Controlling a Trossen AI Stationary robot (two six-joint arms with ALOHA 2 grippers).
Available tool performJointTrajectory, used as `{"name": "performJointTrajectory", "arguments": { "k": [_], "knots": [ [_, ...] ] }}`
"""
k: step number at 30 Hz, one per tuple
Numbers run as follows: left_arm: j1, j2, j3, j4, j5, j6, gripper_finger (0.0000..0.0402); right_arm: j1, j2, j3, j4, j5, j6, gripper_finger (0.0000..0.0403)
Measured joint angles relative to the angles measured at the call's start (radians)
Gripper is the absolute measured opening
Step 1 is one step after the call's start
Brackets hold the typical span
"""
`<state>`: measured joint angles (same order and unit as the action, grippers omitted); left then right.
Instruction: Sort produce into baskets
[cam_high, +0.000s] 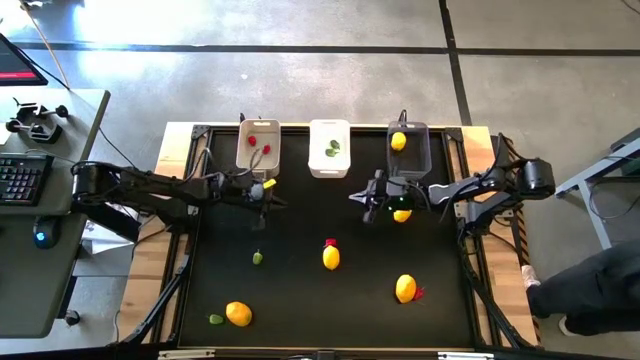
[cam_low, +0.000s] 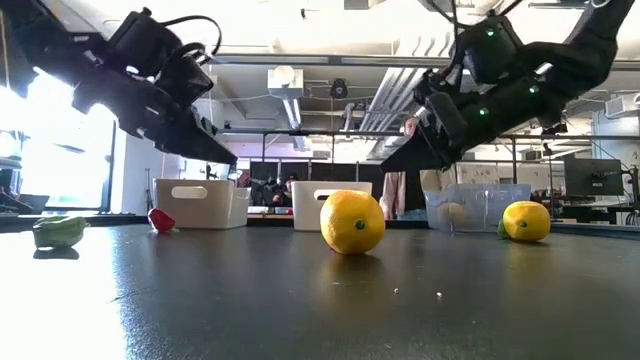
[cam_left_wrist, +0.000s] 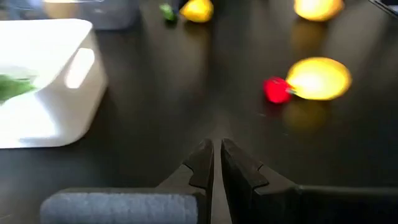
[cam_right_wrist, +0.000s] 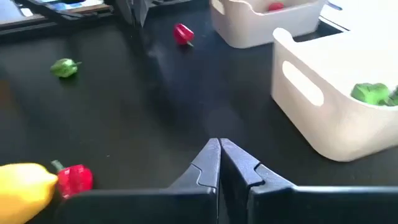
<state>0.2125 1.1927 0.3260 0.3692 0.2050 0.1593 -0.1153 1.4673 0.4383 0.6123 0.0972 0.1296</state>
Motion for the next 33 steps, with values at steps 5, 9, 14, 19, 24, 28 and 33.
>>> {"name": "performJointTrajectory", "arguments": {
  "k": [5,9,14,19,24,28,33],
  "knots": [
    [-0.095,0.000,0.094,-0.199,-0.001,0.002,0.0016,0.024,0.000,-0.015,0.049,0.000,-0.051,0.0000],
    [-0.181,0.000,0.176,-0.363,-0.014,-0.020,0.0016,0.028,0.000,-0.015,0.055,0.000,-0.070,0.0000],
    [-0.317,0.000,0.282,-0.606,-0.134,-0.068,0.0016,0.028,0.000,-0.015,0.056,0.000,-0.086,0.0000],
    [-0.460,0.000,0.374,-0.817,-0.235,-0.199,0.0016,0.028,0.001,-0.015,0.056,0.000,-0.084,0.0000],
    [-0.597,0.000,0.423,-0.945,-0.244,-0.330,0.0018,0.046,0.001,-0.015,0.056,0.001,-0.077,0.0000],
    [-0.691,0.000,0.446,-1.005,-0.245,-0.451,0.0032,0.063,0.001,-0.015,0.055,0.001,-0.050,0.0000],
    [-0.791,0.000,0.453,-1.029,-0.246,-0.577,0.0076,0.085,0.001,-0.015,0.055,0.027,-0.040,0.0000]
  ]
}}
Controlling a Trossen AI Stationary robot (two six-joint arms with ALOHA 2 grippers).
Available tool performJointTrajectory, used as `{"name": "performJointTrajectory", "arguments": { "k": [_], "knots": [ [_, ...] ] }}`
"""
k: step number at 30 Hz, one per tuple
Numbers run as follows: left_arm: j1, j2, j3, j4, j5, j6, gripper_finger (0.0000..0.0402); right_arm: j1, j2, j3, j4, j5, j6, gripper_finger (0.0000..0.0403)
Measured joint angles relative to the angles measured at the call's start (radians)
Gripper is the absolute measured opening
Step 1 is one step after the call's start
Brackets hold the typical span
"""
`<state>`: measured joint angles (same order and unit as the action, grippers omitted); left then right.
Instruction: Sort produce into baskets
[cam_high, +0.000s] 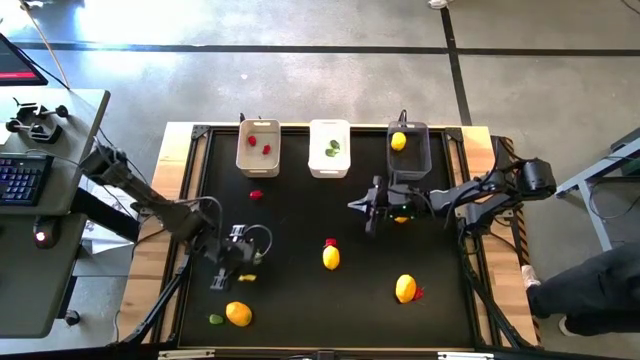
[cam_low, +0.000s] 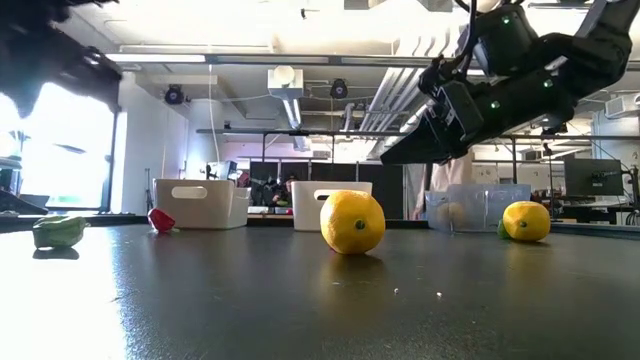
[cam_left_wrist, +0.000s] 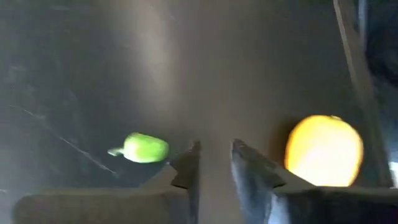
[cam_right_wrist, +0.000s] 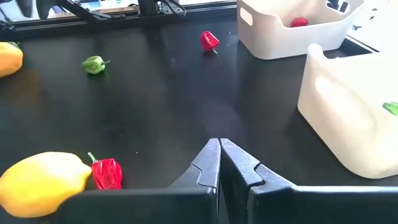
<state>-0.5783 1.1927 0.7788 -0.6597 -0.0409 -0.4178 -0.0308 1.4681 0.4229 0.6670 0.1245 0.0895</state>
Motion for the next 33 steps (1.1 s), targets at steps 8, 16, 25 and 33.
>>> {"name": "performJointTrajectory", "arguments": {
  "k": [8,16,25,33],
  "knots": [
    [-0.106,0.079,0.000,0.008,0.072,-0.200,0.0177,0.020,0.000,0.000,-0.005,0.023,0.000,0.0000],
    [-0.195,0.223,0.067,0.012,0.095,-0.093,0.0245,0.020,0.000,0.000,-0.009,0.023,-0.011,0.0000],
    [-0.231,0.304,0.155,-0.003,0.133,-0.082,0.0253,0.019,0.000,0.000,-0.023,0.023,-0.011,0.0000],
    [-0.243,0.326,0.162,0.038,0.129,-0.163,0.0253,0.019,0.000,0.000,-0.034,0.023,-0.011,0.0000]
  ]
}}
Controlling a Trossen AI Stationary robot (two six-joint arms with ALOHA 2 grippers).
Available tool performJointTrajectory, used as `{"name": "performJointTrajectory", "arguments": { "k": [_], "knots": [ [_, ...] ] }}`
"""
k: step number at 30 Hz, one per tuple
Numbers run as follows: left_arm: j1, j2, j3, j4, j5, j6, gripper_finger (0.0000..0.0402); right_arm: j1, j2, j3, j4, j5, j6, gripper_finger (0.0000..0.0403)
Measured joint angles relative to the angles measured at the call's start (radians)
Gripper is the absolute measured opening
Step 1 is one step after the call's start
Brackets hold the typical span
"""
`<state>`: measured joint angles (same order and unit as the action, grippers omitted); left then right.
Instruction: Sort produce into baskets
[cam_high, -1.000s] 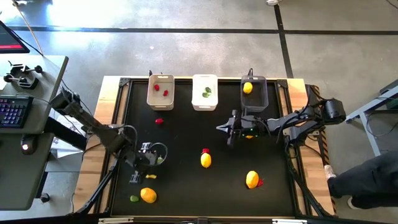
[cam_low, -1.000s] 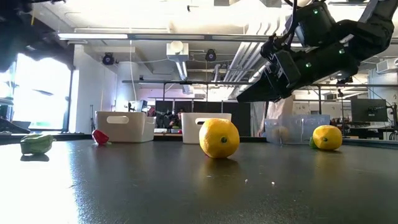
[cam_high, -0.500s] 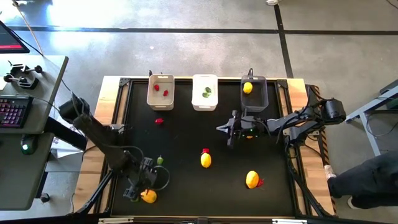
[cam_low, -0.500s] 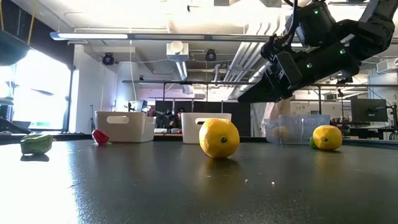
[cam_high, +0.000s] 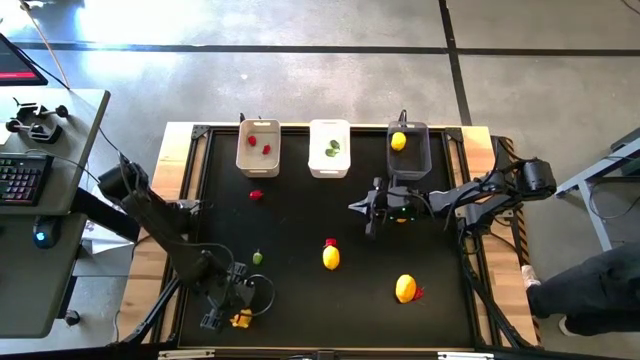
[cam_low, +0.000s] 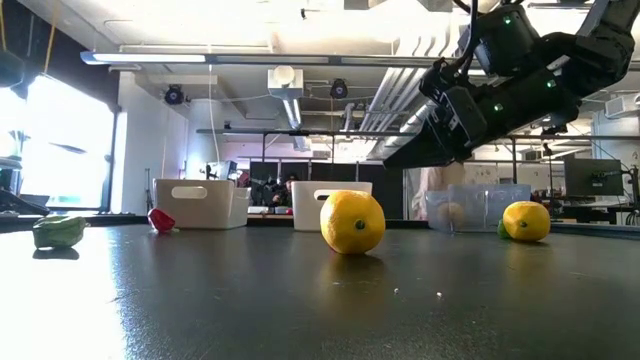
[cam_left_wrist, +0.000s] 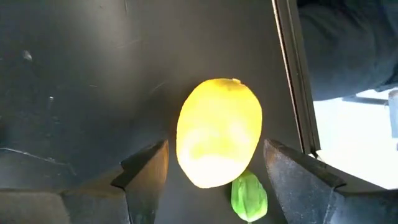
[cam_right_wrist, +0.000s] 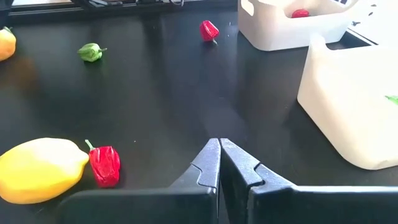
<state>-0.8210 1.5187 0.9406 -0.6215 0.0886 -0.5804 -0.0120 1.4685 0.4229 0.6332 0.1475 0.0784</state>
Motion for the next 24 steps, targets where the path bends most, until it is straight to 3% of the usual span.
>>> {"name": "performJointTrajectory", "arguments": {
  "k": [11,24],
  "knots": [
    [-0.022,0.077,-0.002,0.022,0.025,-0.036,0.0253,0.000,0.000,0.000,-0.010,0.000,0.000,0.0000],
    [-0.025,0.092,-0.001,0.027,-0.045,0.090,0.0244,0.000,0.000,0.000,-0.017,0.000,0.000,0.0000]
  ]
}}
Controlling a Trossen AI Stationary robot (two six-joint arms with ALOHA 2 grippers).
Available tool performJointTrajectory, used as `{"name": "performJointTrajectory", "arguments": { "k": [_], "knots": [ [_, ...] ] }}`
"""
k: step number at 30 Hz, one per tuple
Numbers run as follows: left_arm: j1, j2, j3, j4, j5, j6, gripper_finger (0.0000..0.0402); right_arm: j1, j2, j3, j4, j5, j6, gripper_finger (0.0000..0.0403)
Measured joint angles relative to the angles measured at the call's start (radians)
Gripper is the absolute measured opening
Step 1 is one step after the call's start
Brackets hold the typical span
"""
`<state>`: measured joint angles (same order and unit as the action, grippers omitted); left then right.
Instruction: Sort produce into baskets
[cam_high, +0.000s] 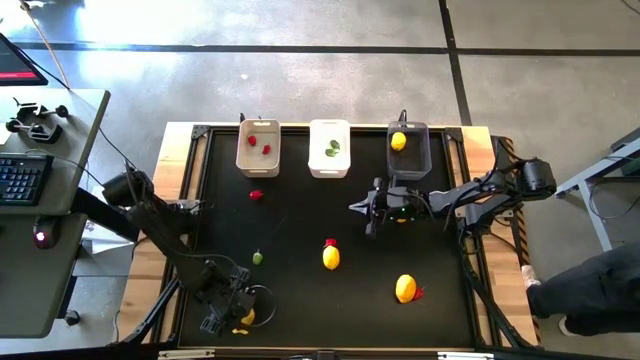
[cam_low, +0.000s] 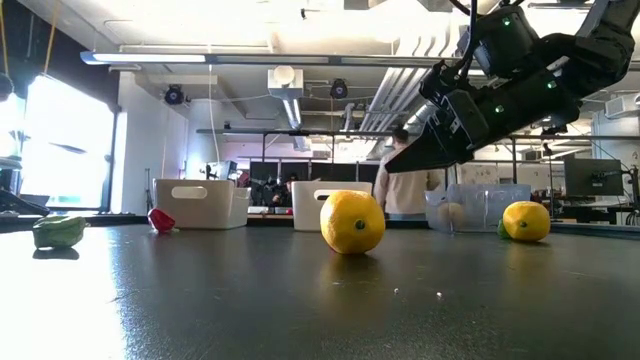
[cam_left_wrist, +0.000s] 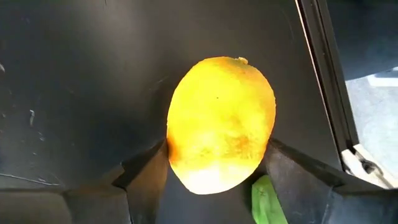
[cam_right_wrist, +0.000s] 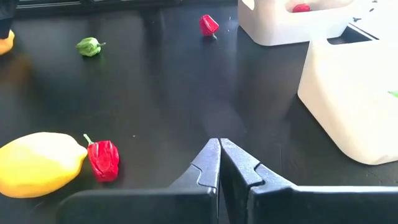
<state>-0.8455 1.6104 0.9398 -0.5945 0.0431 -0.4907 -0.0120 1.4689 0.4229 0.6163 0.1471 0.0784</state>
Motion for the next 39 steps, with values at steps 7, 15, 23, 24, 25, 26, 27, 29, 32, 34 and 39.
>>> {"name": "performJointTrajectory", "arguments": {
  "k": [7,15,23,24,25,26,27,29,32,34,39],
  "knots": [
    [0.010,-0.003,0.000,-0.004,-0.007,0.025,0.0187,0.003,0.000,0.000,0.000,0.000,0.001,0.0000],
    [0.040,-0.013,-0.001,-0.022,-0.010,0.050,0.0159,0.019,0.000,0.000,0.001,0.000,0.000,0.0000],
    [0.112,-0.035,-0.029,-0.006,-0.027,0.089,0.0157,0.020,0.000,0.000,0.001,0.000,0.003,0.0000],
    [0.125,-0.040,-0.035,0.012,-0.036,0.103,0.0157,0.020,0.000,0.000,0.001,0.000,0.003,0.0000],
    [0.140,-0.047,-0.044,0.037,-0.051,0.119,0.0157,0.020,0.000,0.000,0.001,0.000,0.003,0.0000],
    [0.156,-0.055,-0.052,0.063,-0.059,0.137,0.0157,0.020,0.000,0.000,0.001,0.000,0.003,0.0000],
    [0.173,-0.067,-0.062,0.095,-0.066,0.153,0.0157,0.020,0.000,0.000,0.001,0.000,0.003,0.0000],
    [0.208,-0.097,-0.089,0.154,-0.073,0.183,0.0157,0.020,0.000,0.000,0.001,-0.003,0.003,0.0000],
    [0.261,-0.143,-0.138,0.223,-0.082,0.216,0.0156,0.020,0.000,0.000,0.002,-0.011,0.003,0.0000],
    [0.297,-0.185,-0.177,0.308,-0.090,0.239,0.0156,0.021,0.000,0.000,0.007,-0.016,0.004,0.0000],
    [0.408,-0.274,-0.296,0.602,-0.089,0.310,0.0156,0.022,0.000,0.000,0.068,-0.016,0.012,0.0000]
  ]
}}
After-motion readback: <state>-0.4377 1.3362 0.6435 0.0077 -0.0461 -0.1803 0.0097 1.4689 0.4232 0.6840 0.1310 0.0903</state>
